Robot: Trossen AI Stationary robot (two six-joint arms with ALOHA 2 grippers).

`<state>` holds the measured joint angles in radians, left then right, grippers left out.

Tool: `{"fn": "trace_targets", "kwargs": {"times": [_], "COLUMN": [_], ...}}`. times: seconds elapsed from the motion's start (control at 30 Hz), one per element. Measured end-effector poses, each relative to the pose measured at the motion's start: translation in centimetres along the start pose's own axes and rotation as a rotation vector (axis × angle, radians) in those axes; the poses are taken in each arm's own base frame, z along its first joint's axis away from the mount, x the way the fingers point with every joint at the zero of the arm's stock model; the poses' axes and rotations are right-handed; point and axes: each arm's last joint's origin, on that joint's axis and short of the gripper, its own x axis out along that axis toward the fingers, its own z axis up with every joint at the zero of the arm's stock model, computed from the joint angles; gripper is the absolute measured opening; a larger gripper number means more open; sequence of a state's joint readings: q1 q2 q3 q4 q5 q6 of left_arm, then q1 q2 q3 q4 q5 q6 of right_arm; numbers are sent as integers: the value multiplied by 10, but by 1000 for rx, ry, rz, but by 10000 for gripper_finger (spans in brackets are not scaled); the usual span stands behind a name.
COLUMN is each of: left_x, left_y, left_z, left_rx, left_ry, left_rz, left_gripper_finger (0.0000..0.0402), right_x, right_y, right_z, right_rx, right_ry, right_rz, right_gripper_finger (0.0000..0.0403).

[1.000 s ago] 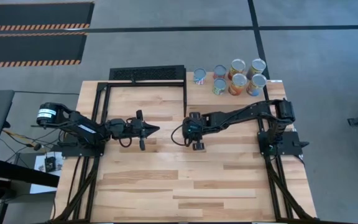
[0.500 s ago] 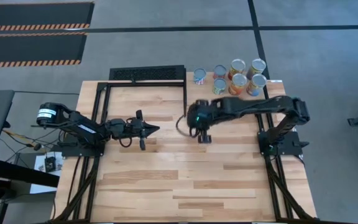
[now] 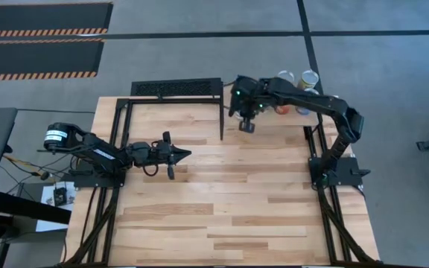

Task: Pick and place cans onto a shelf
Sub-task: Put the canned oranges on the shelf

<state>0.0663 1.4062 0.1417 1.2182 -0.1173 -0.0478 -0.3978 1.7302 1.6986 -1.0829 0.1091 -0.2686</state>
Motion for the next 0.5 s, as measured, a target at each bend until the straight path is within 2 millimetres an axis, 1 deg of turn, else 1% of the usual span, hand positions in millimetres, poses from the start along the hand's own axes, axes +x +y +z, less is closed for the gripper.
{"fn": "trace_targets", "kwargs": {"times": [0.07, 0.13, 0.5], "left_x": [0, 0, 0], "left_y": [0, 0, 0], "left_z": [0, 0, 0], "left_rx": [0, 0, -1], "left_ry": [-1, 2, 2], "left_rz": [1, 2, 4], "left_gripper_finger": [0, 0, 0], "right_x": [6, 6, 7], "right_y": [-8, -15, -25], "right_z": [-1, -3, -1], "right_rx": [18, 22, 38], "right_ry": [10, 4, -34], "right_rz": [-3, -10, -37], "right_gripper_finger": [16, 19, 30]}}
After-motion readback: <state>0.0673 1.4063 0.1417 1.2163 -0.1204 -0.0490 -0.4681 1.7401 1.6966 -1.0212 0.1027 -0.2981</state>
